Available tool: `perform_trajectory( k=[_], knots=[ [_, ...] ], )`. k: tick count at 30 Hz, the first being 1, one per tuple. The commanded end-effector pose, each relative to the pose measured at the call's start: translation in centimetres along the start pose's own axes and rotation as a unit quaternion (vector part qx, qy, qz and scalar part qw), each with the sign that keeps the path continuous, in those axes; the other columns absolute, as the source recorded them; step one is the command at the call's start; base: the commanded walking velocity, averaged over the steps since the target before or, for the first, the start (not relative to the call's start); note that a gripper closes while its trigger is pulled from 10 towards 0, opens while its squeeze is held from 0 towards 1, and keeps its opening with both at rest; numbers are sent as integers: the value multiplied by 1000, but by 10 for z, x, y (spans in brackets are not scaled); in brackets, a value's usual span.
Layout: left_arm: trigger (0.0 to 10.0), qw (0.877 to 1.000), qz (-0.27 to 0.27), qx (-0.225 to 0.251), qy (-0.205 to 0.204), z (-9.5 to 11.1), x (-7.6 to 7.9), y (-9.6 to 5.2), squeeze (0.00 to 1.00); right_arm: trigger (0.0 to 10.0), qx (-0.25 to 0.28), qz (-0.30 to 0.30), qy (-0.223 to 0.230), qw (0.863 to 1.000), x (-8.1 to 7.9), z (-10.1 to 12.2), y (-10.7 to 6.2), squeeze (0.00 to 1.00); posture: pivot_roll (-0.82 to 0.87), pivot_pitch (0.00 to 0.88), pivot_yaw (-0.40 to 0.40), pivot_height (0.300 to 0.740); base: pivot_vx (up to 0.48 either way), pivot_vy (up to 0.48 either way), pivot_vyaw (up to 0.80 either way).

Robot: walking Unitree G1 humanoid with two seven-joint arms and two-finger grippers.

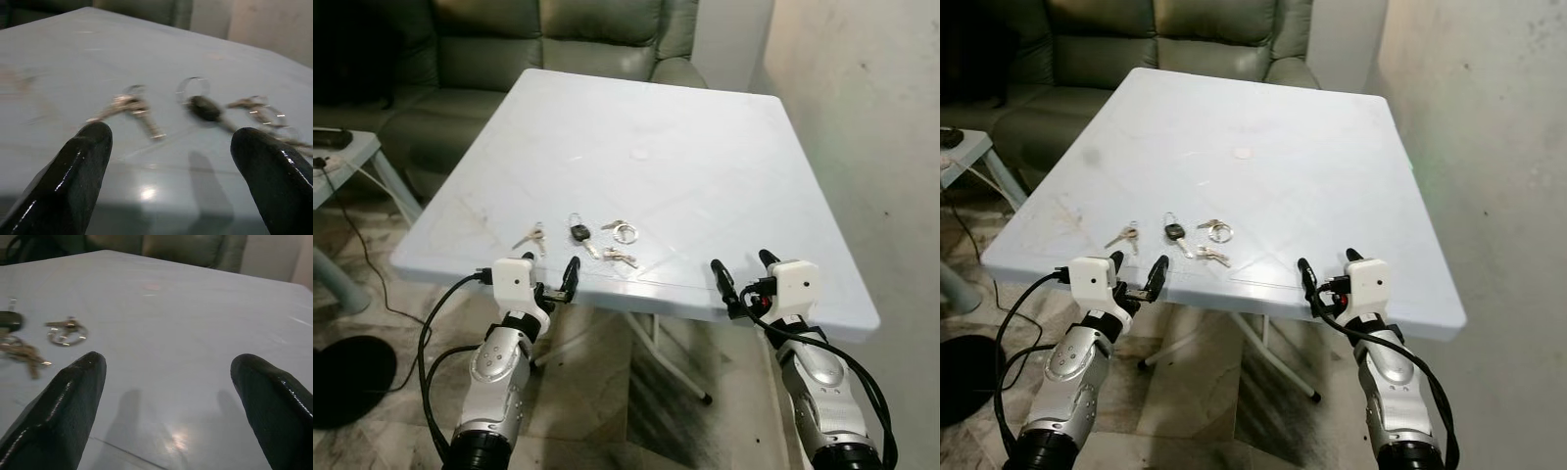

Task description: Hang keys on a hook

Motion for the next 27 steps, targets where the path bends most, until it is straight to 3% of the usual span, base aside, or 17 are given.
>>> perform_trajectory(
  k=[1, 18, 27],
  knots=[
    [10000, 1000, 0, -4, -2, -1, -1, 0, 0, 10000, 2, -1, -4, 1000, 1, 1, -1, 0, 20, 46, -37, 740, 0, 371, 0],
    [10000, 1000, -2, 0, -3, -1, 1, 1, 0, 10000, 1, 5, -9, 1000, 1, 1, -2, 0, 16, 31, -43, 740, 0, 374, 0],
    [10000, 1000, 2, -1, -11, -3, 1, 1, 0, 10000, -4, 3, -13, 1000, 3, 0, -2, 0, 15, 30, -47, 740, 0, 112, 0]
  ],
)
Point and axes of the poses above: a point about 5 cm out from each wrist's last joint towards the gripper, its own y axis pointing out of the wrist towards the gripper, its own z axis along the axis of the wrist's last joint, x = y × z, the point moved 4 cm from there along y, pointing out of the wrist towards the gripper, and after that the axes turned 7 degrees about -y, right-handed, at the moved point
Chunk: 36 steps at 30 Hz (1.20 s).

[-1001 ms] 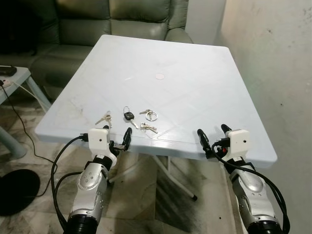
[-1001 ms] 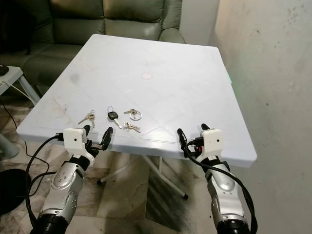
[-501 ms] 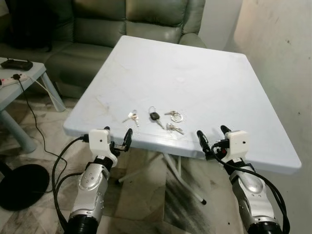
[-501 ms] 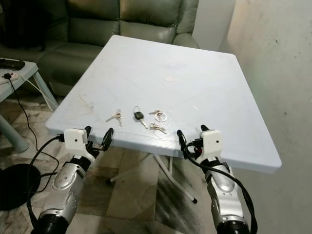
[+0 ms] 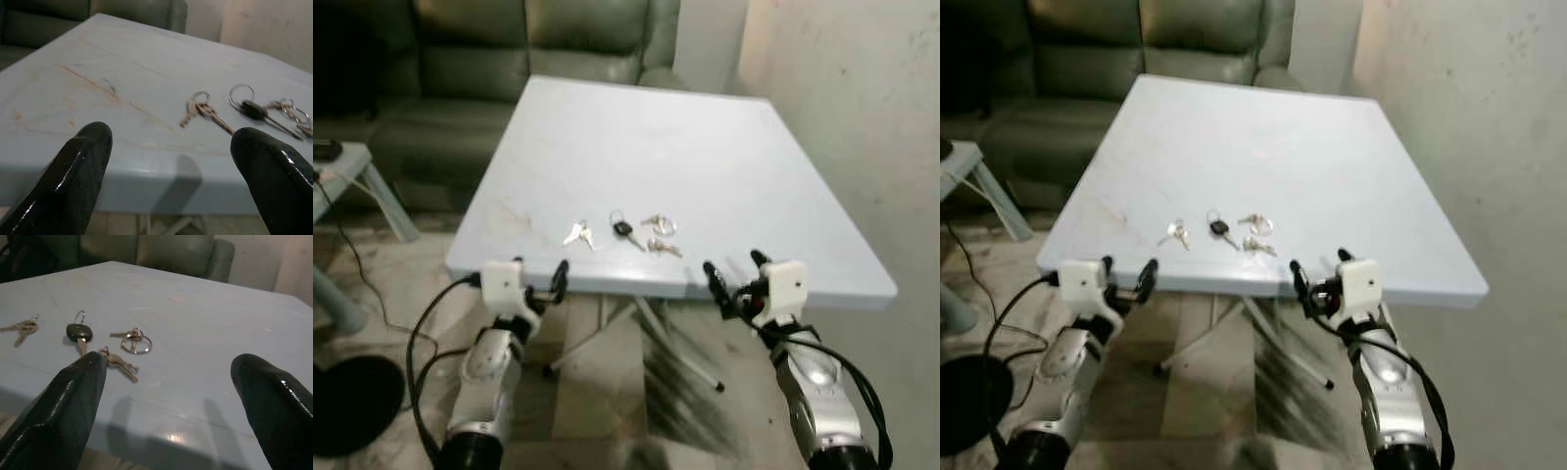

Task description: Hang keys on a hook

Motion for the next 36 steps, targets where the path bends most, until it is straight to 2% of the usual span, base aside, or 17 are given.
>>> perform_trajectory(
  k=[1, 4, 10, 16, 17, 23, 32, 36],
  knots=[
    [10000, 1000, -17, 0, 3, -1, 11, 3, 0, 10000, -10, -10, -4, 1000, 8, -4, -4, 0, 15, 30, -47, 740, 0, 0, 0],
    [10000, 1000, -20, 0, 4, -1, 13, 3, 0, 10000, -16, -10, -6, 1000, 9, -6, -4, 0, 15, 31, -47, 740, 0, 0, 0],
    [10000, 998, -48, -1, 32, -2, 21, 1, 0, 10000, -21, 4, -18, 1000, 7, -4, -2, 0, 16, 34, -46, 740, 0, 0, 0],
    [10000, 998, -56, -4, 37, -4, 26, -1, 0, 10000, -23, 8, -23, 999, 9, -1, 3, 0, 13, 40, -45, 740, 0, 0, 0],
    [10000, 997, -61, -3, 36, -5, 29, -2, 0, 10000, -22, 7, -34, 999, 10, 1, 5, 0, 14, 45, -47, 740, 0, 0, 0],
    [10000, 996, -76, -1, 47, -4, 37, -2, 0, 10000, -19, 19, -32, 999, 8, 8, 15, 0, 18, 55, -49, 740, 0, 0, 0],
    [10000, 994, -96, 2, 50, -5, 48, -7, 0, 10000, 3, 68, -47, 997, -13, 28, 40, 0, 34, 76, -53, 740, 0, 0, 0],
    [10000, 993, -103, 1, 56, -5, 52, -9, 0, 10000, 7, 80, -30, 996, -23, 35, 50, 0, 41, 93, -58, 740, 0, 0, 0]
  ],
)
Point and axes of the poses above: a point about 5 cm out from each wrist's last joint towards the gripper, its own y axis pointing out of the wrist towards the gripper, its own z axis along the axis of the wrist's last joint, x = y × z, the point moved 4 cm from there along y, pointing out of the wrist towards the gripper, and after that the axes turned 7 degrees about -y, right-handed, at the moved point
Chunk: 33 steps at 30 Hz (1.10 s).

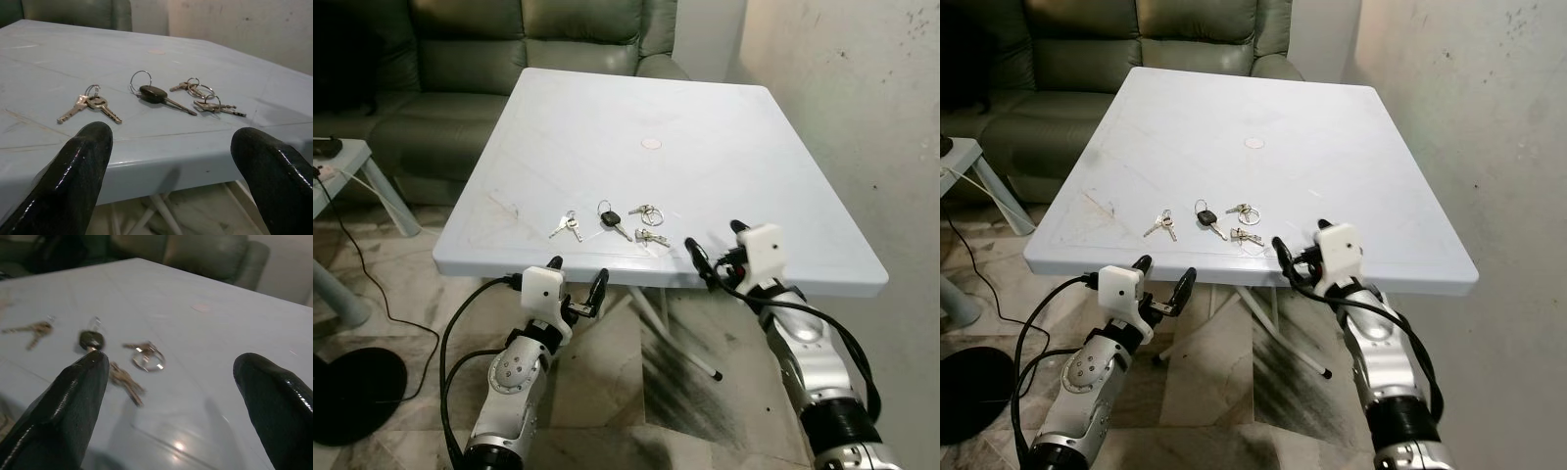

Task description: Hang keys on a hook

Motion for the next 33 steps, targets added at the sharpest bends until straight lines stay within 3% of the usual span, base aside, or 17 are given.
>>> perform_trajectory(
  k=[1, 7, 14, 20, 21, 22, 23, 25, 26, 27, 28, 29, 31, 32, 33],
  knots=[
    [10000, 1000, -7, -1, 8, 1, 2, -2, 0, 10000, -6, 9, 7, 1000, -2, 0, 4, 0, 41, 93, -58, 740, 0, 0, 0],
    [10000, 1000, -19, 6, 5, 4, 11, -4, 0, 10000, -32, 12, 31, 999, -9, 3, 24, 0, 71, 126, -92, 740, 0, 0, 0],
    [10000, 1000, -12, 9, 5, 5, 11, -8, 0, 10000, -60, 12, 43, 997, -17, 0, 35, 0, 91, 154, -119, 740, 0, 0, 0],
    [10000, 1000, -8, 4, 3, 2, 15, -16, 0, 10000, -65, 36, 52, 996, -35, 2, 45, 0, 105, 169, -132, 740, 0, 0, 0],
    [10000, 1000, -7, 3, 1, 1, 16, -17, 0, 9098, -68, 37, 56, 995, -38, 2, 46, 0, 109, 172, -135, 740, 0, 0, 0],
    [10000, 1000, -7, 3, 1, 1, 16, -17, 0, 9098, -68, 37, 56, 995, -38, 2, 46, 0, 109, 172, -135, 740, 0, 0, 0],
    [10000, 1000, -8, 2, 1, 1, 18, -19, 0, 10000, -71, 41, 57, 995, -42, 1, 48, 0, 114, 178, -138, 740, 0, 0, 0],
    [10000, 1000, -8, 1, 2, 1, 19, -20, 0, 10000, -69, 43, 55, 995, -44, 1, 49, 0, 116, 179, -138, 740, 0, 0, 0],
    [10000, 1000, -8, 0, 0, 0, 19, -21, 0, 9059, -64, 43, 58, 995, -47, 3, 50, 0, 122, 182, -139, 740, 0, 0, 0],
    [10000, 1000, -8, -1, -1, 0, 20, -22, 0, 9059, -61, 43, 60, 995, -48, 4, 51, 0, 122, 182, -139, 740, 0, 0, 0],
    [10000, 1000, -8, -2, -1, -1, 21, -23, 0, 8000, -59, 45, 62, 995, -49, 5, 52, 0, 126, 187, -140, 740, 0, 0, 0],
    [10000, 1000, -9, -3, -1, -1, 21, -24, 0, 9686, -59, 46, 64, 995, -50, 6, 53, 0, 126, 187, -140, 740, 0, 0, 0],
    [10000, 1000, -11, -5, -2, -1, 23, -26, 0, 9333, -52, 50, 70, 995, -52, 9, 54, 0, 130, 192, -138, 740, 0, 0, 0],
    [10000, 1000, -14, -8, -2, -2, 24, -27, 0, 10000, -50, 46, 75, 995, -52, 10, 55, 0, 134, 196, -137, 740, 0, 0, 0],
    [10000, 1000, -16, -10, -1, -2, 25, -28, 0, 10000, -49, 44, 78, 995, -53, 11, 56, 0, 136, 199, -137, 740, 0, 0, 0]
  ],
)
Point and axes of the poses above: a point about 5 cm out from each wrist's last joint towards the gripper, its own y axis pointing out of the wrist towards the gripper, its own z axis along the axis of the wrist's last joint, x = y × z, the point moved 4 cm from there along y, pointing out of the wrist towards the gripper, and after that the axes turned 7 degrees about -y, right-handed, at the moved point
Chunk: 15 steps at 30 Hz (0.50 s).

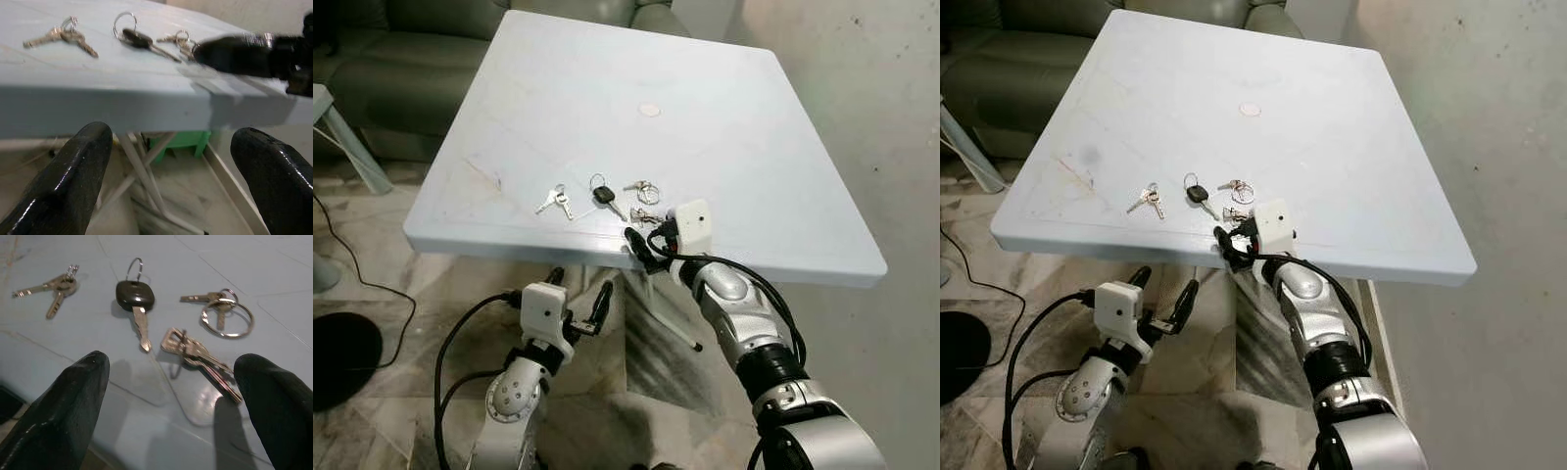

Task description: Hang keys on a hook

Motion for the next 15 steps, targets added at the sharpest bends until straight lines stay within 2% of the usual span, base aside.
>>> perform_trajectory(
  k=[1, 6, 8, 9, 10, 11, 12, 15],
  knots=[
    [10000, 1000, -13, -7, 1, -1, 7, -3, 0, 10000, 3, -5, 8, 1000, 2, 2, 1, 0, 137, 201, -137, 740, 0, 0, 0],
    [10000, 1000, -12, -10, 1, 0, 7, -7, 0, 10000, 16, -5, 18, 1000, -3, 7, 5, 0, 143, 217, -130, 740, 0, 0, 0],
    [10000, 1000, -13, -11, 1, 0, 8, -8, 0, 9608, 19, -9, 27, 999, -4, 9, 7, 0, 143, 222, -129, 740, 0, 0, 0],
    [10000, 1000, -13, -12, 1, 0, 9, -8, 0, 4667, 26, -9, 29, 999, -4, 11, 7, 0, 144, 225, -128, 740, 0, 0, 0],
    [10000, 1000, -14, -12, 0, 0, 9, -9, 0, 4549, 29, -7, 28, 999, -5, 12, 7, 0, 144, 227, -128, 740, 0, 0, 0],
    [10000, 1000, -14, -15, 0, 0, 9, -10, 0, 6157, 27, -9, 32, 999, -7, 13, 8, 0, 145, 231, -128, 740, 0, 0, 0],
    [10000, 1000, -14, -16, -1, -1, 9, -10, 0, 4745, 30, -9, 33, 999, -7, 13, 9, 0, 145, 233, -129, 740, 0, 0, 0],
    [10000, 1000, -13, -18, -1, -1, 10, -11, 0, 4902, 32, -10, 40, 999, -9, 14, 10, 0, 145, 236, -129, 740, 0, 0, 0]
  ],
)
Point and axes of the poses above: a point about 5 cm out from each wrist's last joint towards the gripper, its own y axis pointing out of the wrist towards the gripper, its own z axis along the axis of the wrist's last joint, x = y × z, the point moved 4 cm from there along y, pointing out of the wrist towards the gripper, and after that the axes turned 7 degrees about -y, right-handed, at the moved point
